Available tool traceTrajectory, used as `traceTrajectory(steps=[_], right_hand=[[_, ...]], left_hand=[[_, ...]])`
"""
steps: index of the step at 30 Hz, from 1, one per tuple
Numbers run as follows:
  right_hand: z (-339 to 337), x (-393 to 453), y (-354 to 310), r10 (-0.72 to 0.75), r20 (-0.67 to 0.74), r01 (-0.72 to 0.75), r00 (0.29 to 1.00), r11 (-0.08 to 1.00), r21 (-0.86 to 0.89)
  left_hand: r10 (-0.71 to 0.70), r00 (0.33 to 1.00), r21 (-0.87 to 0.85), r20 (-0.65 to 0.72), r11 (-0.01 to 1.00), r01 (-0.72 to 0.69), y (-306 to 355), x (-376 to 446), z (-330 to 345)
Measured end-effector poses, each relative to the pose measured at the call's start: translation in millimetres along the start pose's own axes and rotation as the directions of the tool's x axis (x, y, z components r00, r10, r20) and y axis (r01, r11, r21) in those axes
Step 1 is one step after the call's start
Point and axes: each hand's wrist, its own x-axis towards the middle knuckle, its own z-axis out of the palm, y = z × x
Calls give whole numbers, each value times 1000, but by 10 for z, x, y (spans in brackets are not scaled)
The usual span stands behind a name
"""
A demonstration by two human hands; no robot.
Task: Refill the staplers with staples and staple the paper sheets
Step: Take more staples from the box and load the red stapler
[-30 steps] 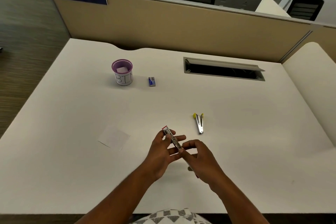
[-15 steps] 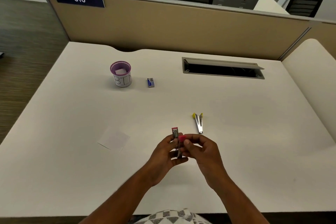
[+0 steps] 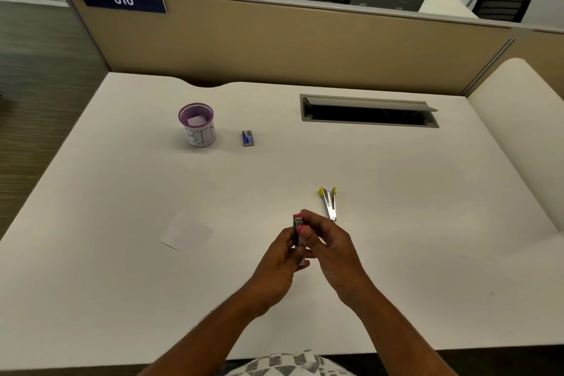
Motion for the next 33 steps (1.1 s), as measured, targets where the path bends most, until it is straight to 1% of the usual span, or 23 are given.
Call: traceTrajectory(steps=[2, 4, 8, 11, 16, 26, 31, 33], right_hand=[[16, -13, 7, -38, 34, 38, 999, 999, -22], [35, -31, 12, -75, 33, 76, 997, 997, -31], [81, -56, 38, -136, 27, 136, 990, 991, 12], [89, -67, 36, -158, 28, 157, 987, 986, 49], [114, -67, 33, -166, 19, 164, 986, 984, 75], [138, -82, 112, -194, -11, 194, 981, 980, 39], [70, -50, 87, -198, 74, 198, 977, 980, 0], [50, -28, 115, -196, 110, 203, 974, 977, -59]], left_hand=[[23, 1000, 69, -21, 997, -21, 11, -10, 3], [43, 998, 130, -48, 991, -37, 10, -13, -1], [85, 992, 211, -96, 975, -63, 14, -27, -7], [139, 984, 268, -115, 958, -104, 27, -46, 9], [175, 976, 330, -133, 936, -123, 36, -42, 14], [221, 965, 361, -144, 919, -157, -2, -67, -2], [206, 975, 290, -82, 941, -175, -5, -53, -19], [198, 977, 278, -78, 945, -170, -33, -42, -36]])
